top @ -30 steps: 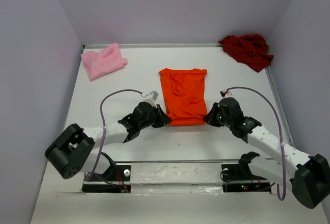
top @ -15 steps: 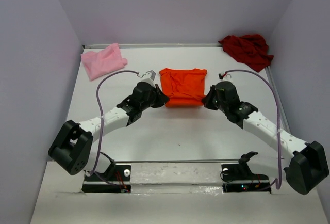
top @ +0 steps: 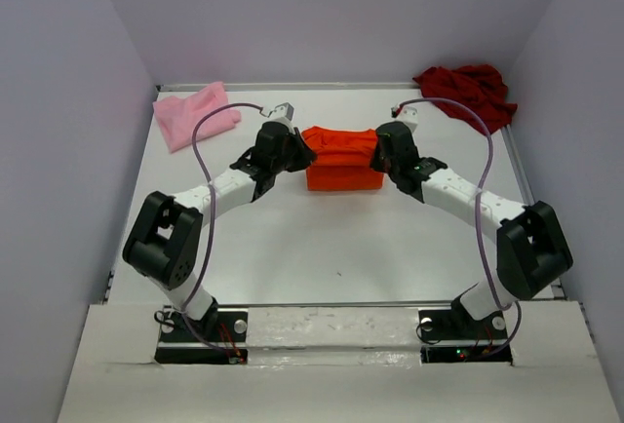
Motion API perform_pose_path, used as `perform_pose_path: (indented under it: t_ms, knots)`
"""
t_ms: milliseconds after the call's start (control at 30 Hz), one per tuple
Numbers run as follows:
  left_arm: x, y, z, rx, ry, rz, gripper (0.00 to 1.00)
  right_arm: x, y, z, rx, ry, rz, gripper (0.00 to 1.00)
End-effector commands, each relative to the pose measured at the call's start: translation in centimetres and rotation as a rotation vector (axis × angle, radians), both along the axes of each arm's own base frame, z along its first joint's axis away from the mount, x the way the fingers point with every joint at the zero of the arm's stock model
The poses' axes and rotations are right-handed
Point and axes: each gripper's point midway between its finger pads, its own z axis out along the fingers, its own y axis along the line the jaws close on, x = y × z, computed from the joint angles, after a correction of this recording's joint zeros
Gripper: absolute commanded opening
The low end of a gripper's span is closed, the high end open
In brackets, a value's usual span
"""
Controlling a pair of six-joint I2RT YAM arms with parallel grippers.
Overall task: Fold and stack the t-shirts
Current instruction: Fold the 2/3-rectangle-folded T-shirt at the center of the board.
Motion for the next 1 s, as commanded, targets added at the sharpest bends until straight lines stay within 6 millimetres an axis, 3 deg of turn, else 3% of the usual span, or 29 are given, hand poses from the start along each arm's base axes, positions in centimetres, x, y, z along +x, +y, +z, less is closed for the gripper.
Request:
perform_pose_path:
  t_ms: [0,133,167,400,433,467,500,533,567,633,667,800,967]
  knots:
    - [3.5,0.3,2.6,0.003,-0.09,0.028,0.0,4.7,-1.0,3.6,-0.068,-0.146,-0.102,0.0]
    - [6.0,-0.1,3.6,-0.016,-0.118,0.035,0.0,7.6,-1.2,4.4,-0.095,-0.195,-0.142,0.0]
    - [6.6,0.0,2.8,-0.008,-0.108,0.047,0.0,8.3,-1.6,4.6,-0.098,-0.204,-0.159,0.0]
    - [10.9,0.0,1.6,0.002,-0.11,0.068,0.01,12.9,-2.0,2.6,-0.143,-0.206,-0.197,0.0]
    - [11.7,-0.1,0.7,0.009,-0.098,0.071,0.1,13.9,-1.5,1.3,-0.157,-0.193,-0.193,0.0]
    - [12.0,-0.1,0.3,0.014,-0.094,0.069,0.19,14.4,-1.2,0.7,-0.167,-0.183,-0.182,0.08]
    - [12.2,-0.3,-0.2,0.018,-0.086,0.066,0.39,14.9,-1.4,-0.1,-0.179,-0.17,-0.178,0.19]
    - [12.6,-0.2,-1.1,0.024,-0.077,0.066,0.49,15.1,-1.2,-0.8,-0.188,-0.16,-0.171,0.4]
    - [12.8,0.0,-1.5,0.032,-0.074,0.074,0.66,15.5,-0.9,-2.0,-0.197,-0.143,-0.158,0.48]
    - [13.2,0.7,-1.9,0.045,-0.074,0.105,0.76,15.9,-0.5,-2.8,-0.199,-0.136,-0.143,0.65]
    - [13.2,0.9,-1.9,0.05,-0.079,0.115,0.89,16.2,-0.9,-3.2,-0.209,-0.133,-0.143,0.68]
    - [13.0,1.7,-0.5,0.061,-0.123,0.131,0.91,15.9,-0.9,-1.9,-0.199,-0.166,-0.126,0.71]
    - [10.9,1.7,1.5,0.005,-0.127,0.115,0.91,15.0,-0.3,0.6,-0.155,-0.216,-0.069,0.71]
